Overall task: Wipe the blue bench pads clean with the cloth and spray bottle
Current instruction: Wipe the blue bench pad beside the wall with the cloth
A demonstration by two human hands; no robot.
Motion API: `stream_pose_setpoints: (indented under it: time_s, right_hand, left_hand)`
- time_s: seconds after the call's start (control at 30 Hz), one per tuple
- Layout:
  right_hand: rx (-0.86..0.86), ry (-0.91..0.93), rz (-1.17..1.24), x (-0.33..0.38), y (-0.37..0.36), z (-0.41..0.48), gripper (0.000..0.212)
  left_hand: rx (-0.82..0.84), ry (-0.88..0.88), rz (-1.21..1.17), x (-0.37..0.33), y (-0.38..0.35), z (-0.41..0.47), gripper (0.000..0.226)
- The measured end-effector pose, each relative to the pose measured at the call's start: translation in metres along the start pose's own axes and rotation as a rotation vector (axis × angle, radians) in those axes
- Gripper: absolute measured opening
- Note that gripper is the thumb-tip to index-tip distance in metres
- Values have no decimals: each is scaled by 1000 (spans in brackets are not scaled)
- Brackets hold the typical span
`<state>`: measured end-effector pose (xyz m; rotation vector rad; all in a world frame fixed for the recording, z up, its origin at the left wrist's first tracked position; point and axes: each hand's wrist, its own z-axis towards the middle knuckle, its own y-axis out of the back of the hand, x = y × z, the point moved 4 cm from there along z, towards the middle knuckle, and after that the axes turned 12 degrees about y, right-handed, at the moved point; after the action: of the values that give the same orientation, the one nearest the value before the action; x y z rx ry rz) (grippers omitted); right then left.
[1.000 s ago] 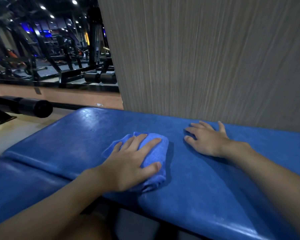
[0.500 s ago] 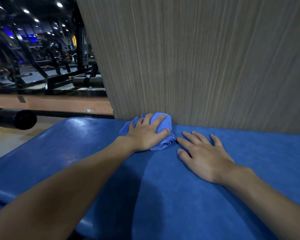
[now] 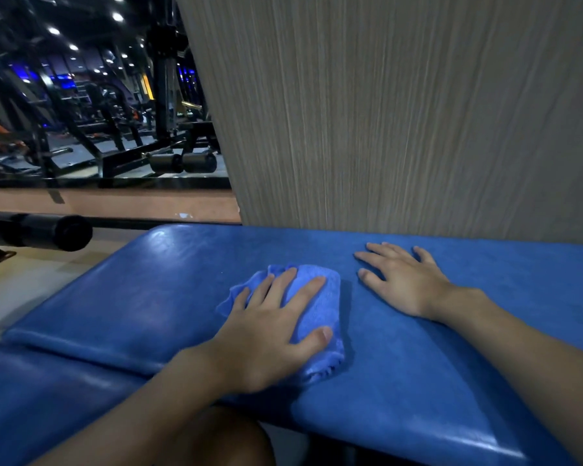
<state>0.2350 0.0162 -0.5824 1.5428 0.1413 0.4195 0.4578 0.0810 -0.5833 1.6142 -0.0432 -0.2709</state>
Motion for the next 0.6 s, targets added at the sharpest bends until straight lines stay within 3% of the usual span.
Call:
stream_pose_setpoints:
  time_s: [0.13, 0.23, 0.47, 0.6]
  right_hand:
    - [47, 13, -149, 11, 9, 2, 48]
    - [-31, 24, -19, 19, 12, 9, 45]
    - [-32, 7, -3, 16, -11, 19, 52]
    - [-56, 8, -8, 14, -13, 19, 53]
  left_hand:
    - [-16, 4, 27, 5, 0, -17, 89]
    - [-27, -9, 6, 5, 0, 1, 90]
    - [-26, 50, -71, 7, 0, 96, 93]
    - [-46, 102, -103, 3, 4, 162, 82]
